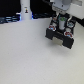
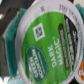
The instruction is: Open the kcup holder, insert the kcup into the holder, and close the kcup holder
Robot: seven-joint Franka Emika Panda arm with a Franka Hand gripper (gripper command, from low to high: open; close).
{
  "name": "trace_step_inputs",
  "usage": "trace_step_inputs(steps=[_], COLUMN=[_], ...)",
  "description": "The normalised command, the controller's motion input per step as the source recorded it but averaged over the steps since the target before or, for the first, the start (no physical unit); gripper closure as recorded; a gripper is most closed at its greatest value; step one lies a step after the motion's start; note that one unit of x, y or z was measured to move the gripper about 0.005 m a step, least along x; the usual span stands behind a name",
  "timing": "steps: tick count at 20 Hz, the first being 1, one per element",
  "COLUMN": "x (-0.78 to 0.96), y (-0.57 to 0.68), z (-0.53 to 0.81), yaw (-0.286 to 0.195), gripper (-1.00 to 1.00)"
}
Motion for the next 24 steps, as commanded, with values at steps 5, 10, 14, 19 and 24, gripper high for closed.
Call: trace_step_inputs(steps=[5, 10, 14, 19, 24], x=[-0.12, 0.02, 0.03, 0.1, 0.21], y=[0.0, 0.09, 0.1, 0.08, -0.06], z=[0.07, -0.08, -0.08, 0.16, 0.45], yaw=[0.0, 0.019, 0.02, 0.033, 0.064], gripper=[1.0, 1.0, 1.0, -1.0, -1.0])
